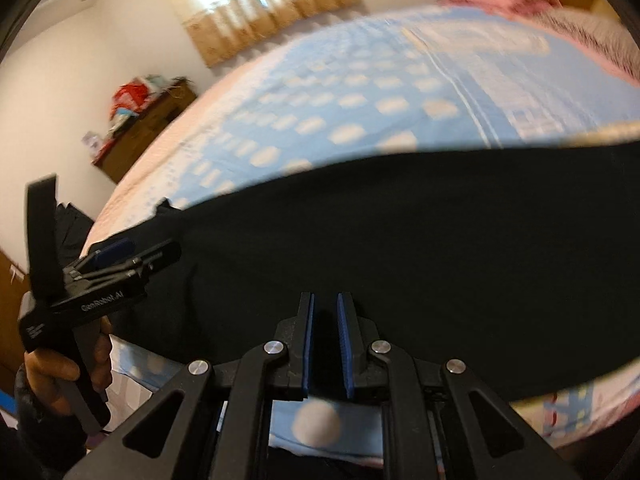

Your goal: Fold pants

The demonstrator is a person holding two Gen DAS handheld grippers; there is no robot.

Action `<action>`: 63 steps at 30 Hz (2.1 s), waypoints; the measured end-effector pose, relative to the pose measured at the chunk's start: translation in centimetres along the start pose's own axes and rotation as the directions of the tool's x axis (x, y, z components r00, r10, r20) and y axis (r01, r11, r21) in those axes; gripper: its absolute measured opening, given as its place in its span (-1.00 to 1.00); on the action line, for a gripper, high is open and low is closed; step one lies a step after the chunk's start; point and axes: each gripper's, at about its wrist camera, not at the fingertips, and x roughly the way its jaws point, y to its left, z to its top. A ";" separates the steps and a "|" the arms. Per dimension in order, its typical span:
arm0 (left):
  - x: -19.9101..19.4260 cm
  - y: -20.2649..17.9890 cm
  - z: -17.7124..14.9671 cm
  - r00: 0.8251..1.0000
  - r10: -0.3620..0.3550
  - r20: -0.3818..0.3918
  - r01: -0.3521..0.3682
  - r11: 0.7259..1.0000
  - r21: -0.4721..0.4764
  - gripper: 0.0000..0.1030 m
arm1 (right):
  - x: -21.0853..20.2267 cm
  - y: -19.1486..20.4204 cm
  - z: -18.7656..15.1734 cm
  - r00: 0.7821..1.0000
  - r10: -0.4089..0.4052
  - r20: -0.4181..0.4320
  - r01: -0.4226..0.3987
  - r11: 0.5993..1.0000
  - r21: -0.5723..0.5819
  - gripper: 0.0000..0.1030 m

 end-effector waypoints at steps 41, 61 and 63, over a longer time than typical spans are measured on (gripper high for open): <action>1.3 -13.4 0.1 0.990 -0.118 -0.078 0.130 0.976 0.173 1.00 | -22.0 -22.3 0.4 0.692 -0.583 0.426 0.345 0.785 0.514 0.08; 1.6 -13.1 -0.2 0.990 -0.105 -0.090 0.118 0.981 0.154 1.00 | -19.1 -21.4 2.6 0.731 -0.584 0.354 0.492 0.810 0.320 0.08; 1.6 -13.0 -0.2 0.990 -0.105 -0.092 0.118 0.982 0.150 1.00 | -18.8 -20.9 2.5 0.744 -0.578 0.335 0.504 0.815 0.286 0.08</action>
